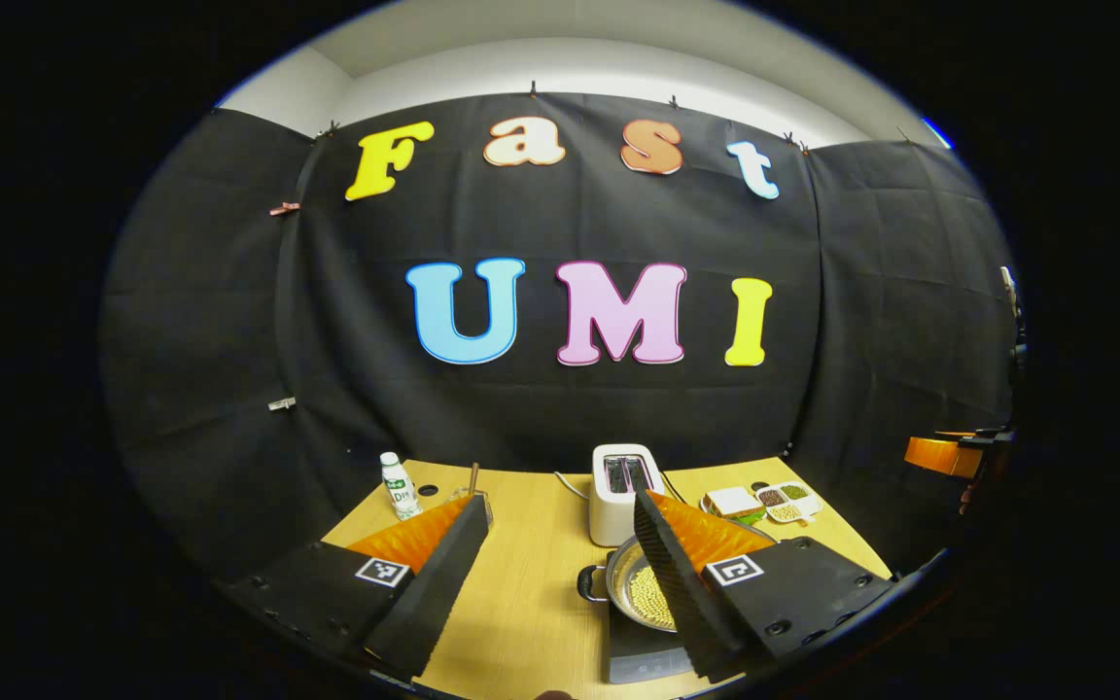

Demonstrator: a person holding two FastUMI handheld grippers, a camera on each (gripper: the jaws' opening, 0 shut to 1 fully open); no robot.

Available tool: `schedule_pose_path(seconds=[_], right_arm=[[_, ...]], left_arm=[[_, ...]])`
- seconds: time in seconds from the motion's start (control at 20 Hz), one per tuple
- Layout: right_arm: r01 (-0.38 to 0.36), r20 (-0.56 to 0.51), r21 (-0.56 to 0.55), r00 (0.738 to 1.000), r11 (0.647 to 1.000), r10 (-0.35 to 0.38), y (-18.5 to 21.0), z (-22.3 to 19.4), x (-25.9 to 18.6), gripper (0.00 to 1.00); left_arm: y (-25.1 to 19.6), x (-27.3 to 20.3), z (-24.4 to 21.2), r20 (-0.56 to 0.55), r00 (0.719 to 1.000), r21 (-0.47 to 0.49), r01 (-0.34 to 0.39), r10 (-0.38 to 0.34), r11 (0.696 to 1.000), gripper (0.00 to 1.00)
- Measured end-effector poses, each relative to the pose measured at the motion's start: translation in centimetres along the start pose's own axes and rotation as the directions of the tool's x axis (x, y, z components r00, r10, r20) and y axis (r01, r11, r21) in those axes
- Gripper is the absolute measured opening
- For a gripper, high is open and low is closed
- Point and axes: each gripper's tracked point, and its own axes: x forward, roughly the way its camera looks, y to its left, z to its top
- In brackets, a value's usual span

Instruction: First push the handle of the pot to place it horizontally, then grasp the pot with both hands and set it on the induction cooktop.

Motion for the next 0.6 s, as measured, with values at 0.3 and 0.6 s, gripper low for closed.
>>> schedule_pose_path(seconds=[0.3,0.6], right_arm=[[0.011,0.124,-0.051,0.992,0.999,-0.005,2.7,1.8,-5.5,1.00],[0.051,0.190,-0.126,0.981,0.991,-0.027,3.6,2.2,-9.3,0.98]], left_arm=[[2.6,-7.6,1.3,0.085,0.996,0.048,-0.043,0.039,0.998,0.95],[3.9,-11.0,-1.1,0.093,0.995,-0.030,-0.039,0.042,0.999,0.94]])
